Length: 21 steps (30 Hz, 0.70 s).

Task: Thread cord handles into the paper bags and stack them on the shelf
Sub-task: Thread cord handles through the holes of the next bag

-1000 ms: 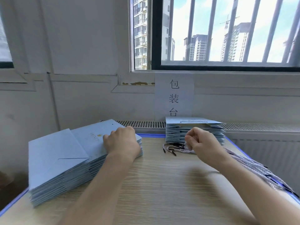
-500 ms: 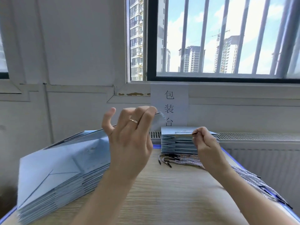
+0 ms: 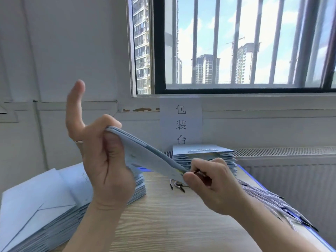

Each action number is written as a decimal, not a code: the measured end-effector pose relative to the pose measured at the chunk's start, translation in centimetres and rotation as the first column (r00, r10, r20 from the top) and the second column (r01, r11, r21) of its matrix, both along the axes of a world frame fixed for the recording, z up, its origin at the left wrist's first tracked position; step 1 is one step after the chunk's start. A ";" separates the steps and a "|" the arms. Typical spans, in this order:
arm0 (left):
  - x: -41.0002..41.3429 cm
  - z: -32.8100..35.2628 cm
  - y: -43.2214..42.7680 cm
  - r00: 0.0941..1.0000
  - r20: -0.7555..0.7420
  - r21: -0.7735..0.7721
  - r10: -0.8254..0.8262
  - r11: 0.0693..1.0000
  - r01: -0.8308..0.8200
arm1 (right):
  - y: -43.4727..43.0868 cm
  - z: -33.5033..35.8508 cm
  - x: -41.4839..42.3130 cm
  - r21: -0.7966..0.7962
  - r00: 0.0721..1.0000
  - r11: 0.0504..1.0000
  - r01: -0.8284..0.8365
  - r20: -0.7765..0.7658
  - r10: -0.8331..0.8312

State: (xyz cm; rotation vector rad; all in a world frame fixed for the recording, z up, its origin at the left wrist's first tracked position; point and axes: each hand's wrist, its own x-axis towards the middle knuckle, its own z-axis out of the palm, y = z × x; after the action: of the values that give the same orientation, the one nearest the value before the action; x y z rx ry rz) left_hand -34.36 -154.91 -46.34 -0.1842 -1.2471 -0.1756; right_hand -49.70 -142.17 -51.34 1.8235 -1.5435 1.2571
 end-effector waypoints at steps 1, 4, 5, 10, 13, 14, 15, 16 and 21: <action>-0.1 0.0 0.0 1.000 0.003 0.014 -0.028 1.000 0.028 | -0.1 -0.1 0.3 0.017 0.999 1.000 -0.007 -0.034 0.008; -0.4 -0.2 -0.5 0.992 0.030 0.073 -0.123 0.990 0.121 | -0.3 -0.3 1.4 0.056 0.997 0.997 -0.055 -0.046 0.058; -0.4 -0.2 -0.6 0.986 0.040 0.084 -0.161 0.984 0.157 | -0.4 -0.4 1.7 0.068 0.996 0.994 -0.081 -0.041 0.084; -0.5 -0.7 -0.1 0.894 0.120 0.247 -0.432 0.885 0.394 | -0.5 -0.9 3.2 0.138 0.989 0.984 -0.114 -0.074 0.125; -1.1 -1.4 0.6 0.866 0.229 0.287 -0.444 0.881 0.376 | -0.8 -1.1 3.6 0.154 0.991 0.982 -0.108 -0.068 0.119; -1.4 -1.7 0.9 0.862 0.275 0.278 -0.425 0.894 0.352 | -0.8 -1.2 3.7 0.156 0.991 0.982 -0.110 -0.057 0.120; -1.7 -2.0 1.2 0.855 0.319 0.272 -0.410 0.903 0.332 | -0.8 -1.2 3.6 0.161 0.991 0.981 -0.111 -0.050 0.121; -2.0 -2.2 1.4 0.844 0.353 0.274 -0.403 0.907 0.319 | -0.8 -1.3 3.6 0.169 0.992 0.980 -0.107 -0.052 0.117; -2.1 -2.6 1.9 0.754 0.522 0.228 -0.399 0.917 0.328 | -1.3 -1.7 4.2 0.142 0.995 0.986 -0.091 -0.027 0.096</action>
State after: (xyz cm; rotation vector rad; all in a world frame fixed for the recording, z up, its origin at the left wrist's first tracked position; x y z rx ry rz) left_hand -36.46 -153.06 -48.99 -0.2828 -1.7766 -0.6890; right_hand -45.52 -143.49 -53.00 2.0164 -1.5799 1.1787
